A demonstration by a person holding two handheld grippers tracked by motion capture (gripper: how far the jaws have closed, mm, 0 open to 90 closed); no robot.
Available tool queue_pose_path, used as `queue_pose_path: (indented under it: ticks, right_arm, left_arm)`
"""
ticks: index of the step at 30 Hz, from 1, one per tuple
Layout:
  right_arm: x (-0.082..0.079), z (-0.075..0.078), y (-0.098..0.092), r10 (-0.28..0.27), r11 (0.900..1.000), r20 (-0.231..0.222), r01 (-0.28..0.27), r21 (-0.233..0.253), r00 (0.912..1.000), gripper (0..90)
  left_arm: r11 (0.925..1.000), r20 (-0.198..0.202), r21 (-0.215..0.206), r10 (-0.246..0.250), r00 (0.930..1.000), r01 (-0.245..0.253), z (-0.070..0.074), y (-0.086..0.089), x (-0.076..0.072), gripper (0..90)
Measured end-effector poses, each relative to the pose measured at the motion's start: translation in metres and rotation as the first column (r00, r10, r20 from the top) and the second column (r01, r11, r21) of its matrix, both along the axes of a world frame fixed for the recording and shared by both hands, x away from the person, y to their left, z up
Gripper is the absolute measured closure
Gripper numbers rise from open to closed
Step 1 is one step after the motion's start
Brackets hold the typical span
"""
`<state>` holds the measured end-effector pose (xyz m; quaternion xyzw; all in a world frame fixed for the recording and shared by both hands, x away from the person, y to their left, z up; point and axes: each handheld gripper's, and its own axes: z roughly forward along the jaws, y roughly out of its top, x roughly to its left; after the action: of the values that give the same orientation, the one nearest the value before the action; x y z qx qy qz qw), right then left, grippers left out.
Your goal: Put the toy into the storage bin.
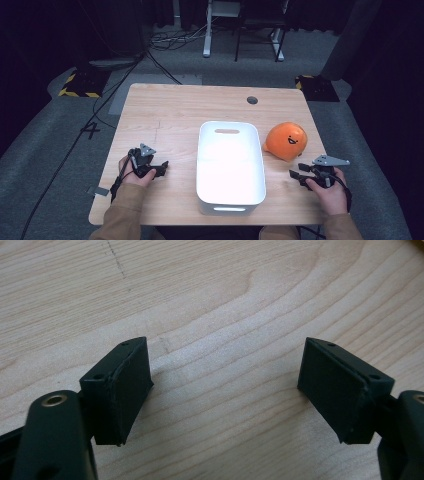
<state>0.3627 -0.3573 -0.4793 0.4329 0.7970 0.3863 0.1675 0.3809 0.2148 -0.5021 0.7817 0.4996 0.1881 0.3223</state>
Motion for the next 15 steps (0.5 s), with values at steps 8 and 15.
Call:
queue_pose_path:
  ticks: [8, 15]
  right_arm:
    - [-0.004, 0.016, -0.007, 0.001, 1.0, 0.038, -0.002, 0.018, 0.9993, 50.8]
    - [-0.004, 0.038, -0.005, -0.049, 0.999, 0.05, 0.05, -0.003, 0.9975, 53.6]
  left_arm:
    - [0.9998, -0.01, 0.001, 0.018, 0.9998, -0.018, 0.0, -0.003, 0.005, 15.9]
    - [0.9998, -0.009, 0.001, 0.018, 0.9998, -0.018, 0.0, -0.004, 0.005, 15.6]
